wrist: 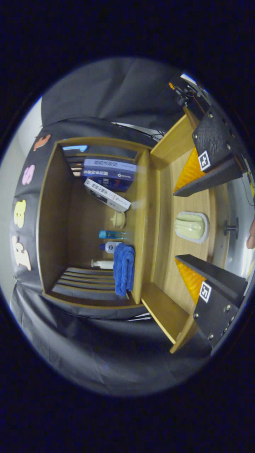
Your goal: Pull open the drawer, take out the items inside it, and place them on the countertop above the cabinet.
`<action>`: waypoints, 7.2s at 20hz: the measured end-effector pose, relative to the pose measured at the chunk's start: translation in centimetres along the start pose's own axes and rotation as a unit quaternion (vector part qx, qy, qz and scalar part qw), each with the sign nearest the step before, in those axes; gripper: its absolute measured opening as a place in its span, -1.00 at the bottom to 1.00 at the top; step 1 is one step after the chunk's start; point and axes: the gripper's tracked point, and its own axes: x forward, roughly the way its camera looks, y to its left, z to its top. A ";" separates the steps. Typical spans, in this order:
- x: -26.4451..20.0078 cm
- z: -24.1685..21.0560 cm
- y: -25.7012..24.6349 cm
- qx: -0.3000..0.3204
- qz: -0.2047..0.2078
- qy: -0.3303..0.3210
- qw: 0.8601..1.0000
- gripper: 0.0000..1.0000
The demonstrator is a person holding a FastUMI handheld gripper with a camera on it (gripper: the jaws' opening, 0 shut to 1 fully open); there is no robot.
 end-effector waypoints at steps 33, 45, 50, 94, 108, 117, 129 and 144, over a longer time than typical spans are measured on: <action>6.5 3.6 0.5 0.101 0.065 0.040 0.992 -0.73; 13.6 11.5 -2.1 0.065 -0.014 -0.015 0.998 -0.74; 18.1 10.2 -3.3 0.041 -0.042 -0.009 0.998 -0.72; -8.1 8.4 -2.1 0.052 -0.005 -0.099 0.994 0.99; -14.5 -3.9 -0.9 0.016 -0.004 -0.100 0.995 1.00; -12.5 -9.0 0.9 0.007 0.011 -0.074 0.997 1.00; -6.9 -13.0 0.6 0.030 -0.003 -0.019 0.999 1.00; -2.7 -11.7 0.1 0.022 -0.012 -0.059 0.998 0.98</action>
